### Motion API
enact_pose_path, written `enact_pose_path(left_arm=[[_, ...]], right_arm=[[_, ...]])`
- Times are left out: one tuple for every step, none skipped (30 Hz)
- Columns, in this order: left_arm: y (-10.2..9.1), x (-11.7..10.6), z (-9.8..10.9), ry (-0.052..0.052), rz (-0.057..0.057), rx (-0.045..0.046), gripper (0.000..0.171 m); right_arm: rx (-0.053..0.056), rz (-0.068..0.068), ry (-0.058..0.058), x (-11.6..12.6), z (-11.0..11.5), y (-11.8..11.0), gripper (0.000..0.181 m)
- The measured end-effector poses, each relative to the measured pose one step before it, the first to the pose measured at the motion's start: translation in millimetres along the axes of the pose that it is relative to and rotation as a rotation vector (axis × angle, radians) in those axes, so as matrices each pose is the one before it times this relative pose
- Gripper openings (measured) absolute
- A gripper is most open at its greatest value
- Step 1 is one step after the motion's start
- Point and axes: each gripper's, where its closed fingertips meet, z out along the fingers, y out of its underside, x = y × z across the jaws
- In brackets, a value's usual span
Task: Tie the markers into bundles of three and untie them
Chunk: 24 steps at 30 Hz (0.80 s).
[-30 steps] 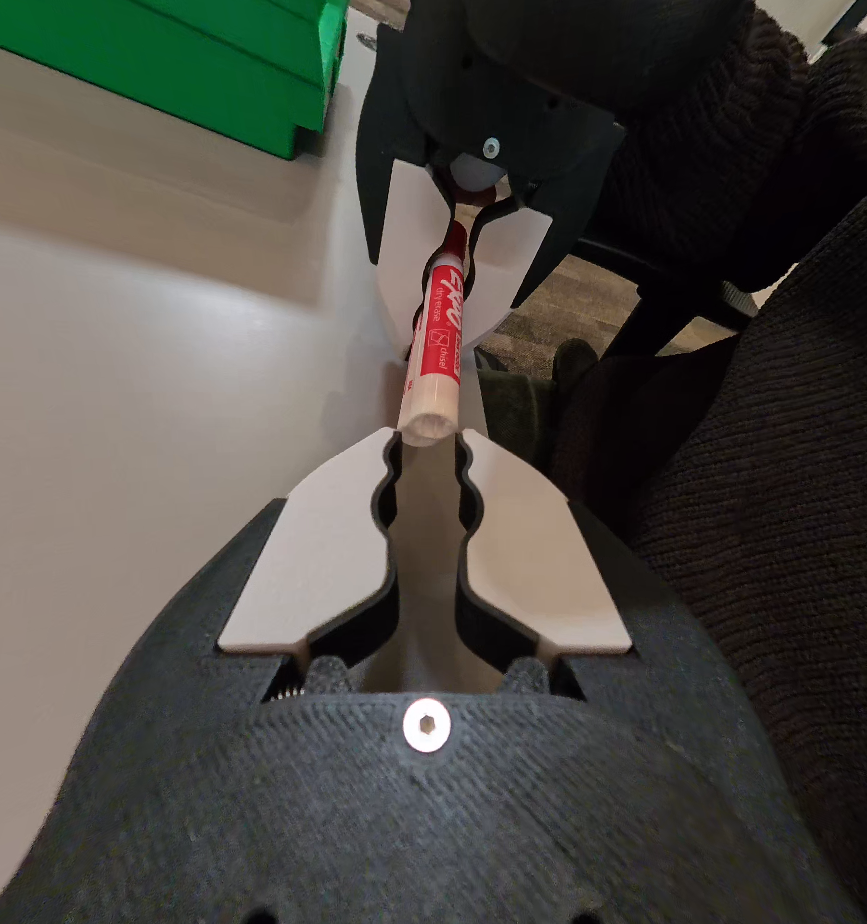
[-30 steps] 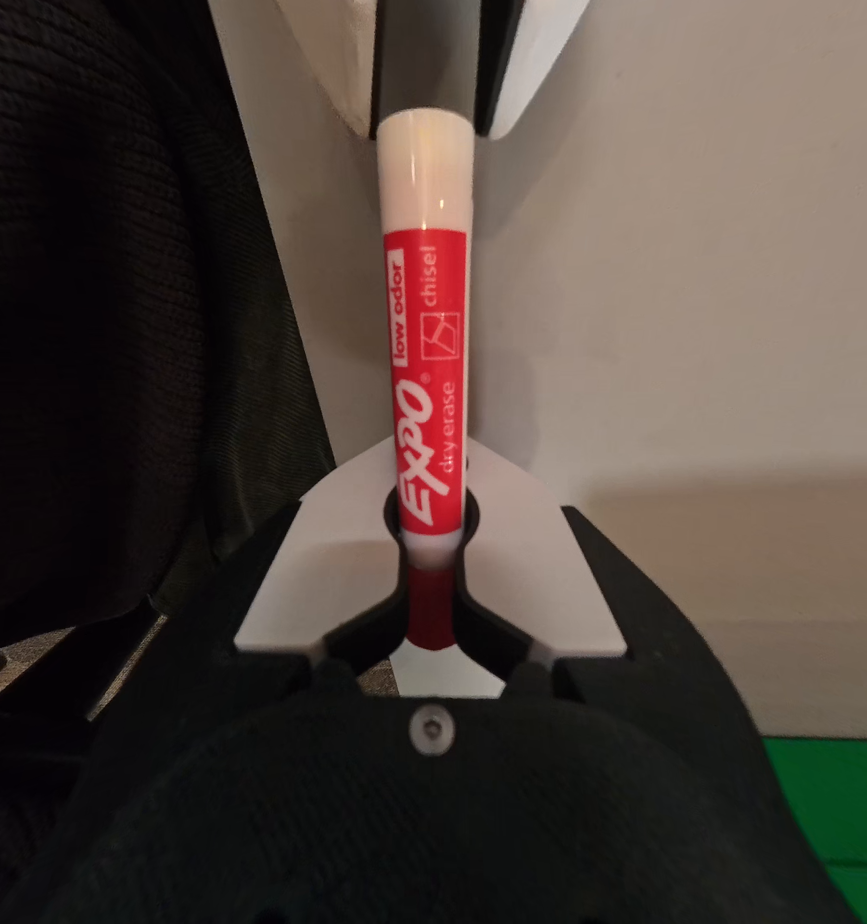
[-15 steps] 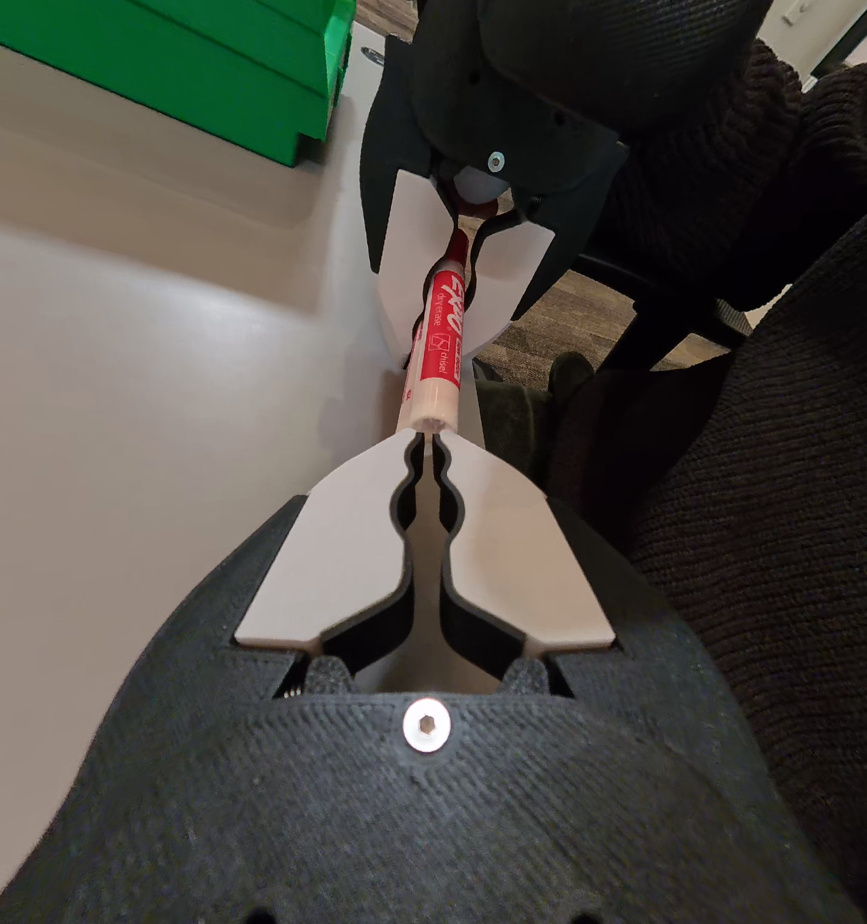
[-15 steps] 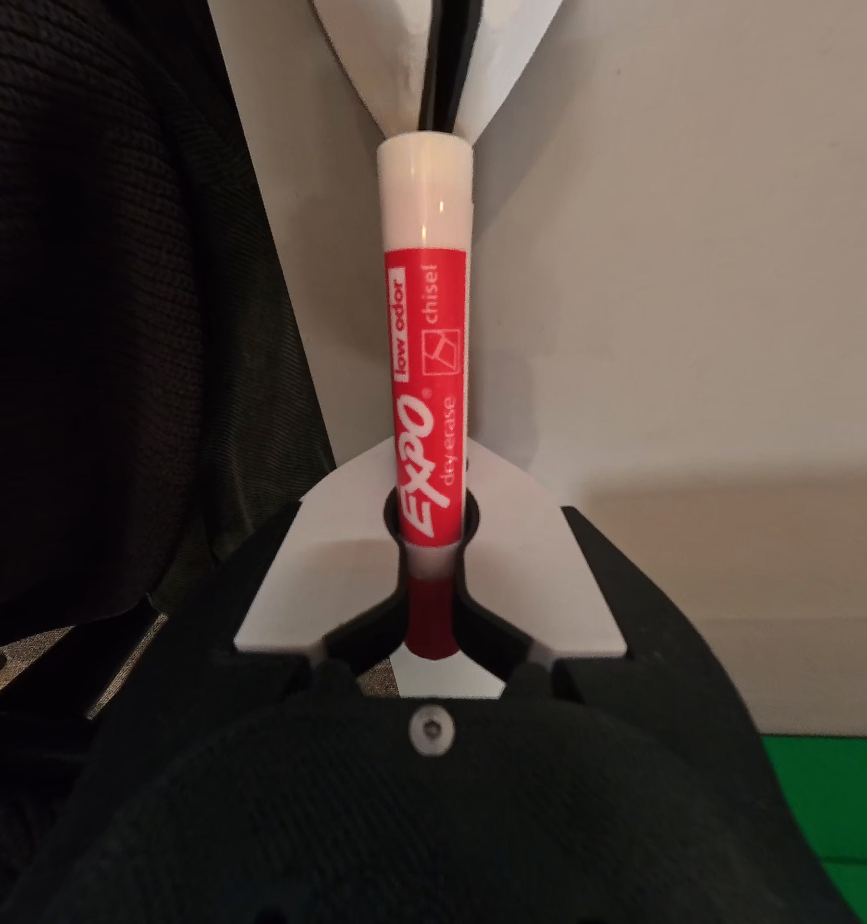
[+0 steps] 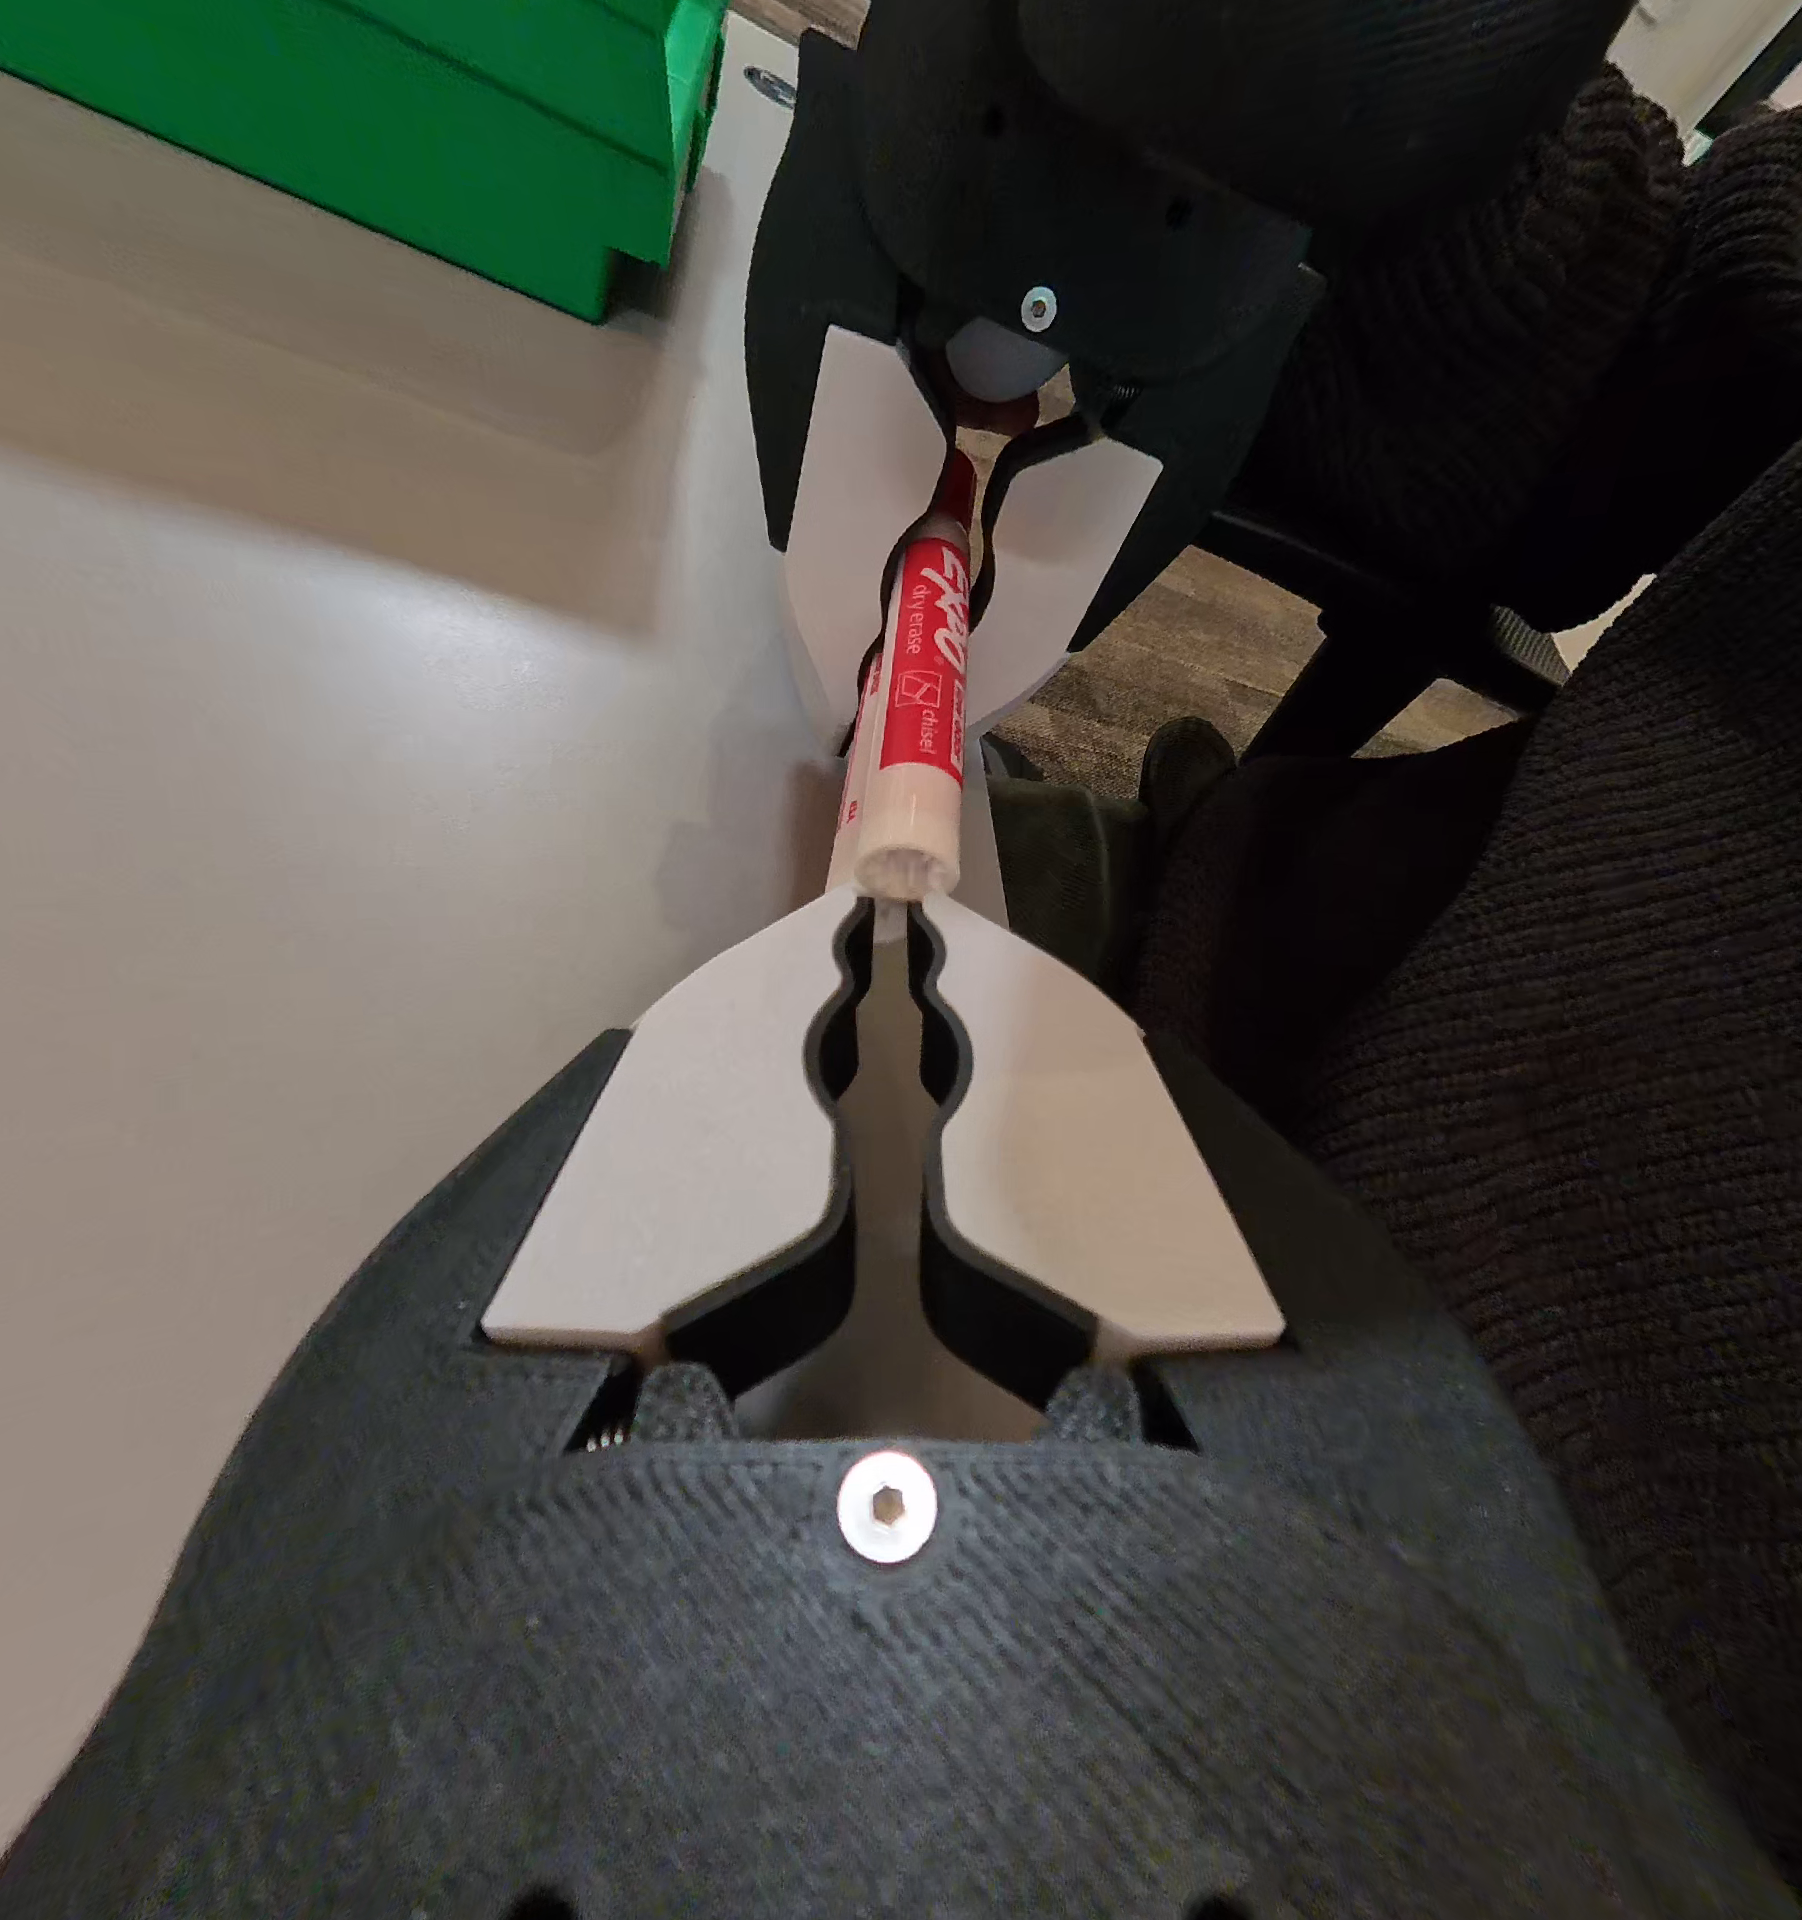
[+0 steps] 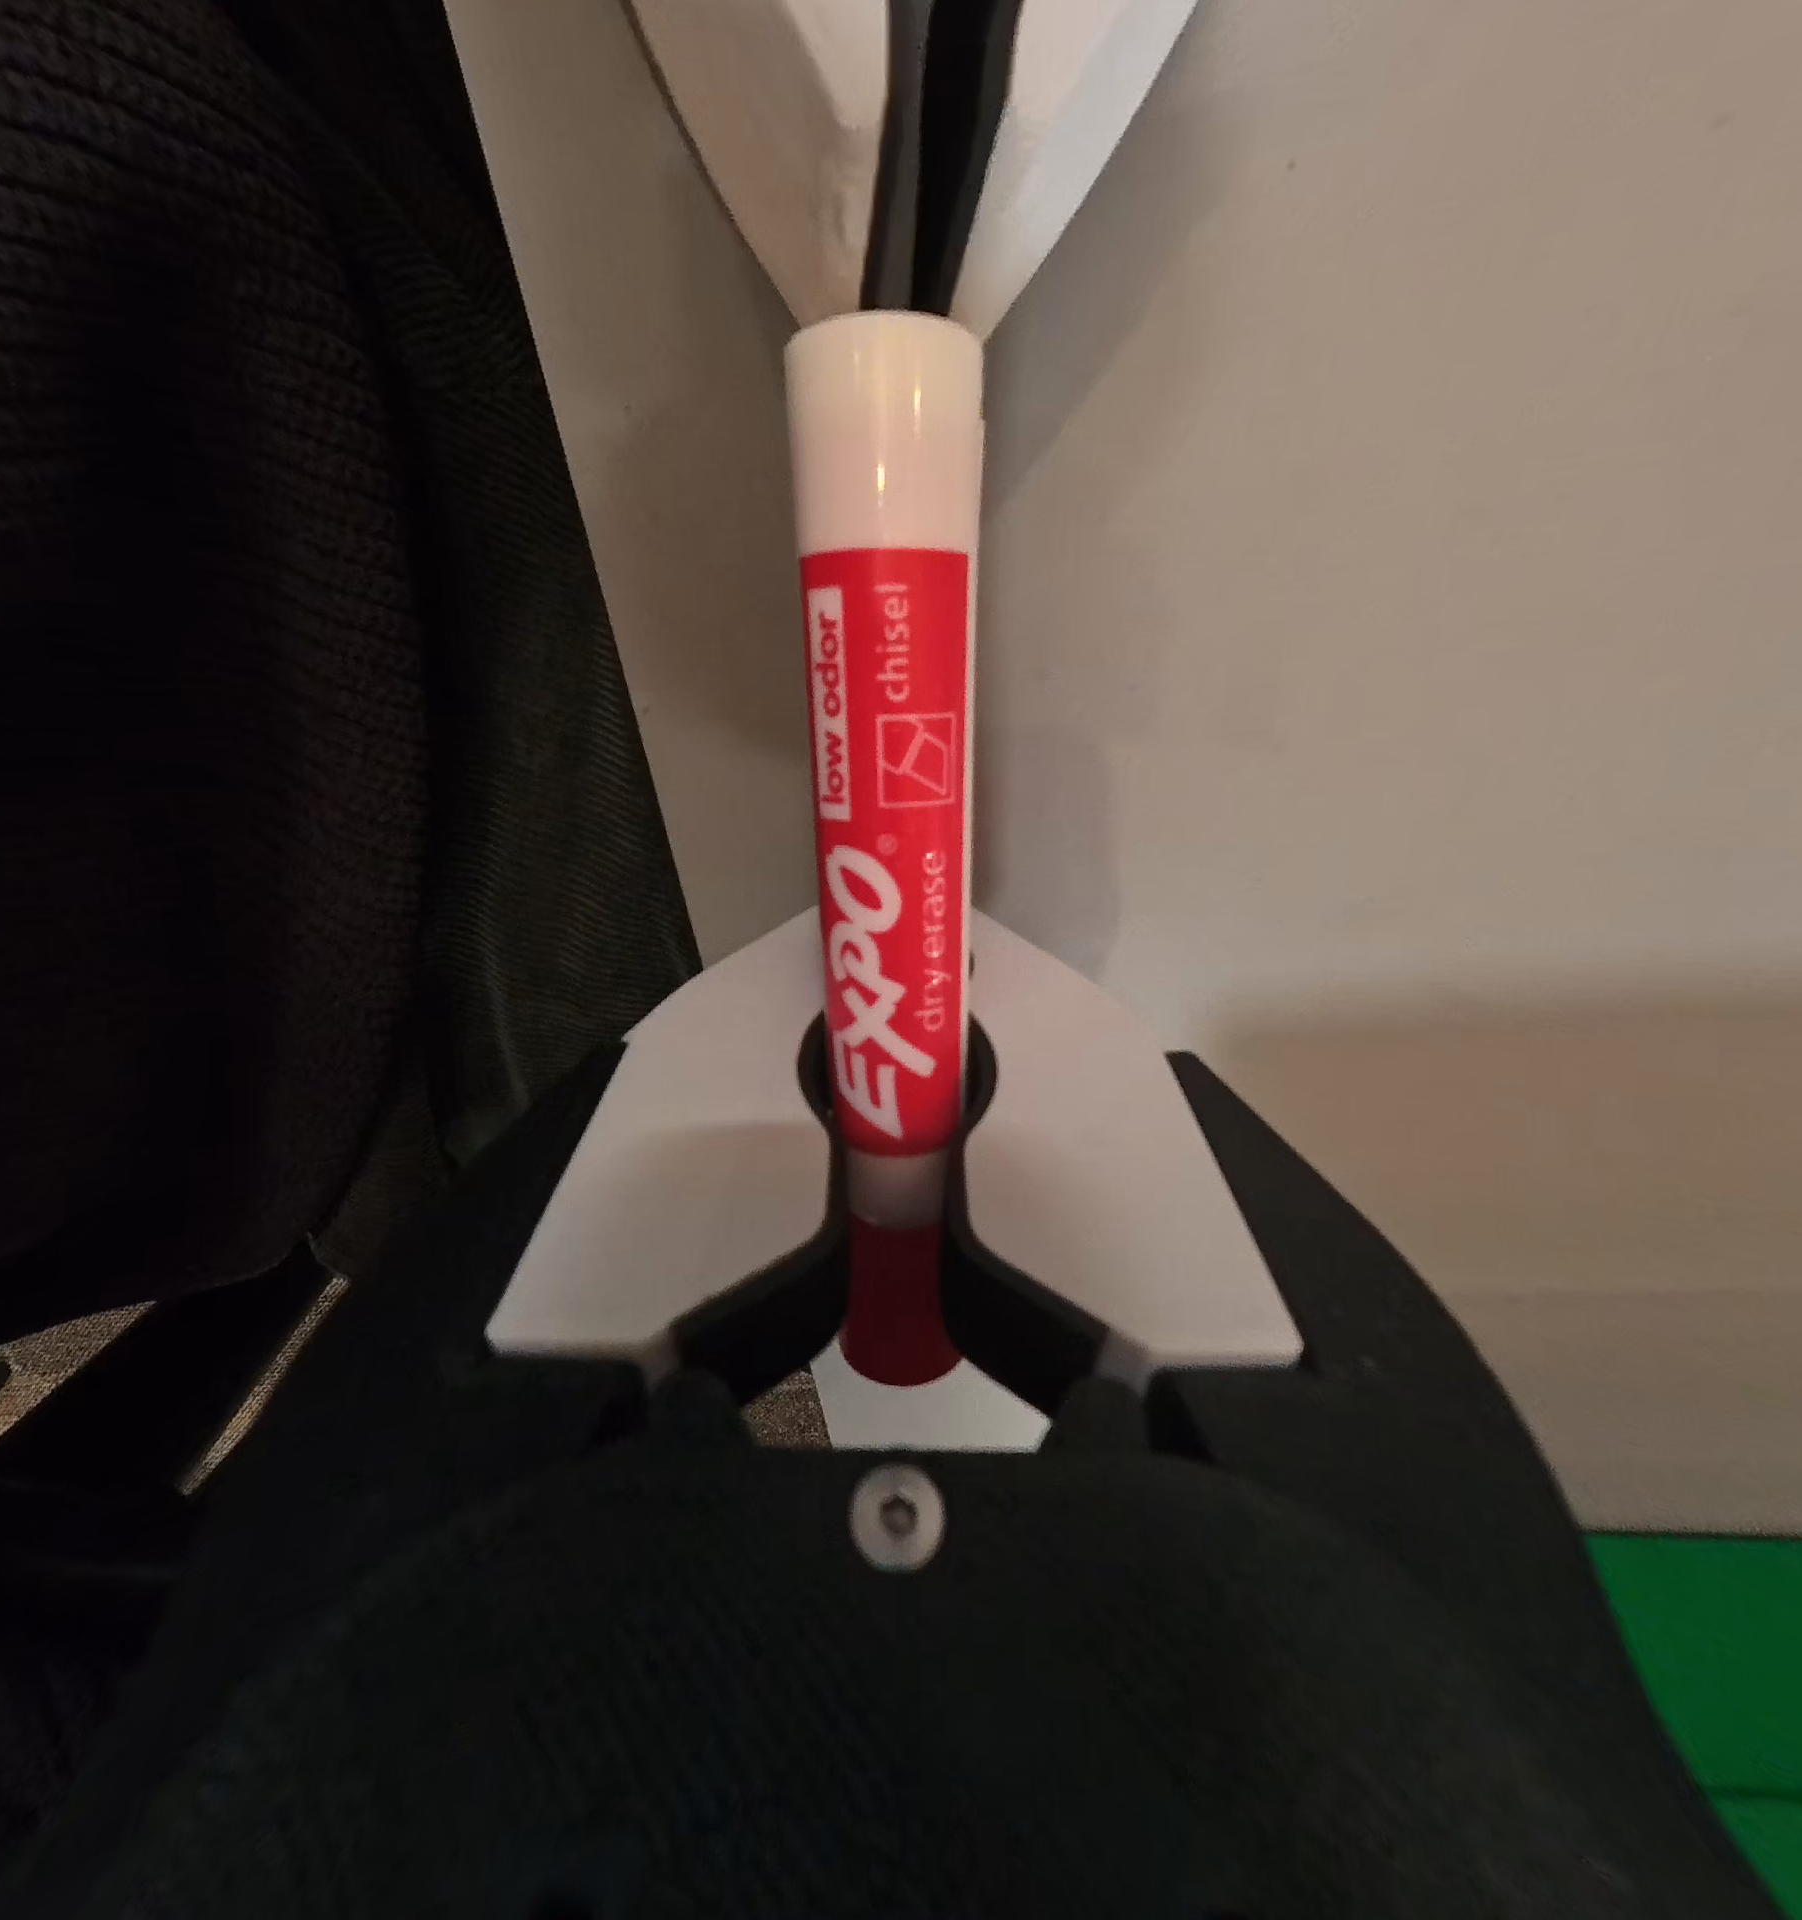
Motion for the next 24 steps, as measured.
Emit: enact_pose_path(left_arm=[[0.85,-0.29,-1.16,0.0014,0.0016,-0.00577,0.009],[1.31,-0.15,-1.03,0.0049,-0.0025,-0.00671,0.010],[1.44,-0.22,-0.95,0.0060,-0.0039,-0.00626,0.010],[1.12,-0.48,-0.39,0.0036,-0.0047,-0.00342,0.009],[0.52,-0.42,-0.07,0.0015,-0.0041,-0.00075,0.009],[-0.10,0.08,0.40,0.0020,-0.0020,0.00099,0.009],[0.00,0.78,0.74,0.0042,0.0005,-0.00150,0.009],[0.35,1.07,0.93,0.0033,0.0024,-0.00351,0.009],[0.51,0.81,1.05,0.0010,0.0038,-0.00368,0.009],[0.38,0.74,0.98,0.0002,0.0049,-0.00273,0.009],[0.15,0.70,0.67,0.0008,0.0041,-0.00210,0.009],[-0.50,0.32,0.35,-0.0006,0.0034,0.00134,0.009],[-0.99,0.47,-0.22,0.0002,0.0026,0.00467,0.009],[-1.32,0.47,-0.61,0.0020,0.0007,0.00719,0.009],[-1.10,0.69,-0.69,0.0048,-0.0024,0.00591,0.009],[-0.79,0.62,-0.62,0.0050,-0.0039,0.00500,0.009],[-0.64,0.41,-0.37,0.0036,-0.0028,0.00485,0.009],[-0.46,0.49,-0.21,0.0033,-0.0010,0.00339,0.009],[-0.35,0.37,0.20,0.0015,-0.0003,0.00216,0.009],[-0.09,0.49,0.45,0.0017,0.0002,0.00007,0.009],[0.18,0.59,0.63,0.0020,0.0009,-0.00179,0.009],[0.48,0.52,0.80,0.0012,0.0012,-0.00306,0.009],[0.64,0.55,0.66,0.0011,0.0015,-0.00368,0.009],[0.22,0.34,0.31,0.0002,0.0009,-0.00199,0.009]], right_arm=[[0.0001,0.0002,0.0001,-0.04,-0.21,0.04,0.015],[0.0009,0.0002,0.0004,0.17,-0.19,0.07,0.015],[0.0005,0.0009,0.0000,0.10,-0.11,0.04,0.015],[0.0003,0.0005,0.0002,0.16,-0.12,0.07,0.015],[0.0002,0.0001,0.0005,0.11,-0.14,0.17,0.015],[-0.0001,0.0003,-0.0003,0.04,-0.02,0.03,0.015],[0.0000,-0.0001,0.0001,-0.09,0.00,0.08,0.015],[0.0001,-0.0003,-0.0001,-0.02,-0.11,0.07,0.015],[0.0004,-0.0004,0.0002,-0.04,0.04,-0.06,0.015],[0.0001,0.0000,-0.0005,-0.07,0.01,-0.01,0.014],[-0.0002,0.0001,-0.0005,-0.04,0.10,-0.05,0.015],[-0.0005,-0.0002,-0.0001,-0.09,0.08,0.07,0.015],[-0.0007,0.0000,-0.0001,-0.09,0.16,0.11,0.015],[-0.0004,-0.0001,-0.0001,-0.07,0.10,-0.04,0.015],[-0.0001,0.0000,0.0000,0.02,0.09,0.04,0.015],[-0.0004,0.0005,-0.0005,0.02,-0.02,-0.03,0.015],[-0.0005,0.0004,-0.0001,-0.01,0.08,-0.01,0.015],[0.0000,-0.0005,0.0002,-0.13,-0.05,-0.15,0.015],[0.0005,-0.0008,-0.0004,-0.25,0.02,-0.33,0.015],[0.0002,-0.0010,-0.0004,-0.34,0.01,-0.31,0.015],[-0.0001,-0.0012,0.0005,-0.13,-0.04,-0.16,0.015],[-0.0003,-0.0016,0.0009,-0.15,-0.05,-0.15,0.015],[-0.0017,-0.0032,0.0025,0.08,-0.03,0.04,0.014],[-0.0026,-0.0036,0.0048,0.31,-0.01,0.25,0.014]])
